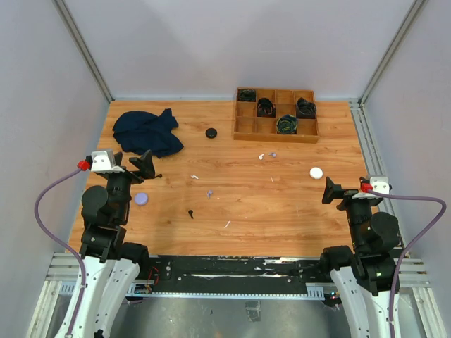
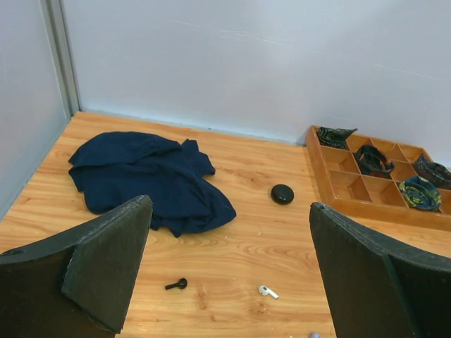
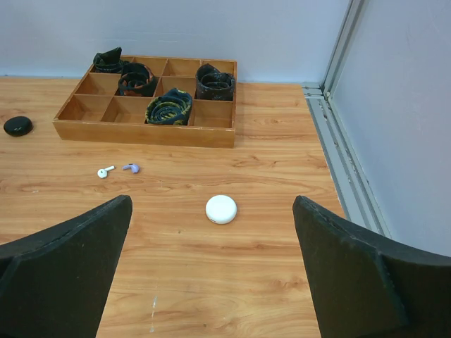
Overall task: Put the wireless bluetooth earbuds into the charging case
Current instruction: Pick up the charging case at the center of the board.
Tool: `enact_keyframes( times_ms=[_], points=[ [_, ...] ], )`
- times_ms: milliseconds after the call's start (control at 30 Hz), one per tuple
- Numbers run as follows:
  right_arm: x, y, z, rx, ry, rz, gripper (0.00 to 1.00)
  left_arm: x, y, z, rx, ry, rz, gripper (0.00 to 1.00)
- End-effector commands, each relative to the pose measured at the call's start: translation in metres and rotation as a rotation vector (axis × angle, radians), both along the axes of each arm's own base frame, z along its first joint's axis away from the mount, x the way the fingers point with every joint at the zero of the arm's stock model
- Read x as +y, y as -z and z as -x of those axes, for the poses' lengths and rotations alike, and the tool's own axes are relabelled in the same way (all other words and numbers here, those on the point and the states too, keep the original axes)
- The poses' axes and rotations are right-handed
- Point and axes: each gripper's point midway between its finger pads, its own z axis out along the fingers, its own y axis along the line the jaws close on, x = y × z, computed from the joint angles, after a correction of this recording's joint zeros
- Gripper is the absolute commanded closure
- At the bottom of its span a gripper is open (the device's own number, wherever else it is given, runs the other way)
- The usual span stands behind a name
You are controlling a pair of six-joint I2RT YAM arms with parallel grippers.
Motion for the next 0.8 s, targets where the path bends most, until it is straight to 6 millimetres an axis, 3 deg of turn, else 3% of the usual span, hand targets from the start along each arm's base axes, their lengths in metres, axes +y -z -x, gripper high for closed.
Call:
enact_keyframes(
  times_ms=[0,567,767],
  points=[
    [0.001,-0.004,-0.002,-0.023,0.001,-0.01,0.02,-0.003,-0.011,0.003,-0.052,0.013,0.009,0.01],
    [0.006,-0.001,-0.004,-0.001,-0.025,-0.012,0.01,0.004,0.013,-0.011,0.11,-0.056,0.098,0.01],
    [0.009,-0.004,-0.002,-0.013,-0.042,-0.014,0.01,0.016,0.05,-0.016,0.302,-0.175,0.201,0.01]
  ],
)
